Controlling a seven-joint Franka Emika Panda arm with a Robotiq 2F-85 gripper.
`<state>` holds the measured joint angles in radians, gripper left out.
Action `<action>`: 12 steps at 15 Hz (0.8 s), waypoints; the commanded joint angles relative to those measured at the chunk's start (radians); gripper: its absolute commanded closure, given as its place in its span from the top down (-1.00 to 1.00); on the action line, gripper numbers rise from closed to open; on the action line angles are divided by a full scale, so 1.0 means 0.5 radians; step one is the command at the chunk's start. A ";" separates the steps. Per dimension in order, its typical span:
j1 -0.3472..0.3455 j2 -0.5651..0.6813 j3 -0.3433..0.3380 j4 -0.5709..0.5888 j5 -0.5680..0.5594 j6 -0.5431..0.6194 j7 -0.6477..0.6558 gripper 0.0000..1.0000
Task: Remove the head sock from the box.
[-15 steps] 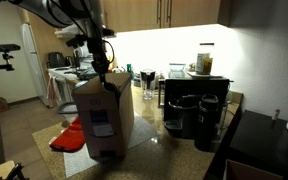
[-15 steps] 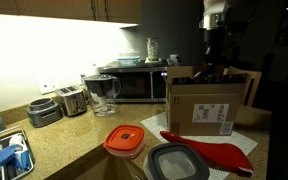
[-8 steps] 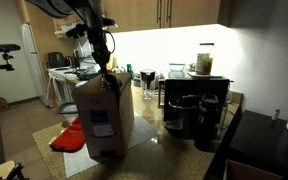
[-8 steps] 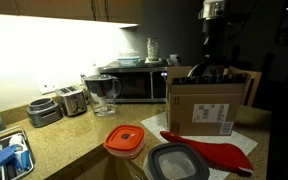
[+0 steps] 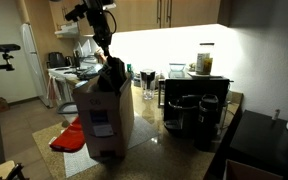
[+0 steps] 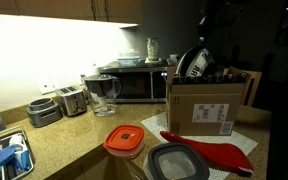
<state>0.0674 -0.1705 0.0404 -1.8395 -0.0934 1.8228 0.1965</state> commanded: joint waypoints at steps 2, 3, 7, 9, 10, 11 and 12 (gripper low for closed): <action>-0.007 0.022 0.023 0.146 0.062 -0.070 -0.110 -1.00; -0.006 0.027 0.026 0.173 0.069 -0.077 -0.119 -1.00; -0.001 0.052 0.041 0.281 0.077 -0.102 -0.157 -1.00; 0.003 0.067 0.049 0.344 0.085 -0.117 -0.180 -1.00; 0.005 0.073 0.052 0.374 0.090 -0.123 -0.189 -1.00; 0.008 0.079 0.055 0.408 0.097 -0.131 -0.202 -1.00; 0.009 0.084 0.058 0.441 0.106 -0.139 -0.216 -1.00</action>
<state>0.0713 -0.1485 0.0681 -1.6843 -0.0745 1.7921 0.1416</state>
